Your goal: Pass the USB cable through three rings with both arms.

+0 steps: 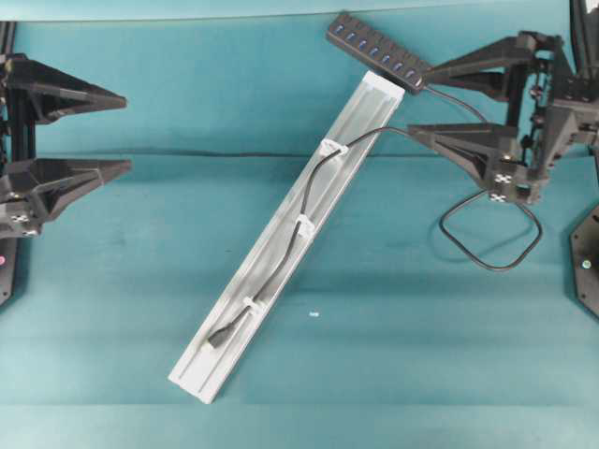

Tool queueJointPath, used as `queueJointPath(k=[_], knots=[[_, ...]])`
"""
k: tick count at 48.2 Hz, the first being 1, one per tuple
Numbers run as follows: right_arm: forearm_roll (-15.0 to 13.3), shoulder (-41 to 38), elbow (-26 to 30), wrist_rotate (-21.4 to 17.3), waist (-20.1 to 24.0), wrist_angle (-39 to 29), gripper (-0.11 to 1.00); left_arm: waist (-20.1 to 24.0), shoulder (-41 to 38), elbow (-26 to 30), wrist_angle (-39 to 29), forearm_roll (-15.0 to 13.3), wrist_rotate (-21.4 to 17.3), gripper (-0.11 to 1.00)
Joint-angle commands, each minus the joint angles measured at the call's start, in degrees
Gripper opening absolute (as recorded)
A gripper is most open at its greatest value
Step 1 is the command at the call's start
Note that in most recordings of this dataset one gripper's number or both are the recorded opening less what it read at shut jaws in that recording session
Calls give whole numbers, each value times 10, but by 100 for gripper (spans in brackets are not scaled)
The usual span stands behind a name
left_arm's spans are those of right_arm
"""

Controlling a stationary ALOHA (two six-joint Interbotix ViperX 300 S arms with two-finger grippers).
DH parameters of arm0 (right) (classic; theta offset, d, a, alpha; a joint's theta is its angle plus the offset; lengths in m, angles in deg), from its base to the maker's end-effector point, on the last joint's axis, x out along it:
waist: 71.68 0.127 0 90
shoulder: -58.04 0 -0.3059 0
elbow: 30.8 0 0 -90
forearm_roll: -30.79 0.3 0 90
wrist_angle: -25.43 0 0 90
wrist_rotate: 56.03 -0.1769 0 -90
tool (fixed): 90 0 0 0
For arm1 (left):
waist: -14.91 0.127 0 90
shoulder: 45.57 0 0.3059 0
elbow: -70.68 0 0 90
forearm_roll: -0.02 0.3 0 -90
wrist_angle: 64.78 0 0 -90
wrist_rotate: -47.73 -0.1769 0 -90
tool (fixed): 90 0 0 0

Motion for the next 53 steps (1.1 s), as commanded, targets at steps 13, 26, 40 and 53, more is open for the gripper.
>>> queueJointPath(k=[13,26,40,53], knots=[[0,6,-5,-6,0,10,90,1,1,2,2,3,1,93],[0,7,-9,-5,-3,10,90,0,5,1,-21,3,2,93],[0,7,-9,-5,-4,10,90,-1,6,1,-28,2,1,93],[0,11,-10,-5,-4,18,90,-1,11,4,-13,3,3,93]])
